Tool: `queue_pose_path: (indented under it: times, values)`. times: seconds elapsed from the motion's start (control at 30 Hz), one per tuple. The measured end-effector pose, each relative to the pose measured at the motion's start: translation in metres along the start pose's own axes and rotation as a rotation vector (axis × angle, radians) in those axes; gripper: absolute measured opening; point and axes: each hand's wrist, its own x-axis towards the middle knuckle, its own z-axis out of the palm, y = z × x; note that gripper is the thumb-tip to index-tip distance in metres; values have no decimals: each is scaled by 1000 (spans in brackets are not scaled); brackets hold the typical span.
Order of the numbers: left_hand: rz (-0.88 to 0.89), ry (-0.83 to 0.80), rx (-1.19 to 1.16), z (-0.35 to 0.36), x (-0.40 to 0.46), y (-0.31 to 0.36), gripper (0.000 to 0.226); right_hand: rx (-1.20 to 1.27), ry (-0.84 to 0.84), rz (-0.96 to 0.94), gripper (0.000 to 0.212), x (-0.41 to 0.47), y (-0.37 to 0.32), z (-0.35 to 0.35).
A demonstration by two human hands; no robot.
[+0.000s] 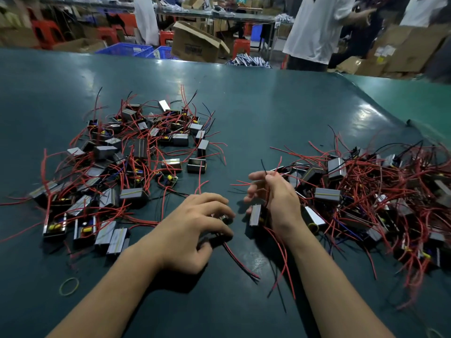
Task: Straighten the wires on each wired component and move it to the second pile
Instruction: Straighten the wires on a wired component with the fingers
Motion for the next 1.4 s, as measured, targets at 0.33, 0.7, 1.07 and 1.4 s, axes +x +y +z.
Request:
queue_pose_path:
  times: [0.33, 0.7, 1.07, 1.4]
  values:
    - [41, 566, 184, 1, 8, -9, 16, -115, 53, -130, 23, 2, 1, -5]
    - [-572, 754, -798, 20, 29, 21, 6, -75, -173, -46, 16, -5, -5, -2]
    - [-569, 481, -1016, 19, 28, 13, 14, 27, -219, -33, 11, -9, 0, 6]
    - [-467, 400, -838, 22, 25, 14, 29, 52, -261, 0, 2, -14, 0, 12]
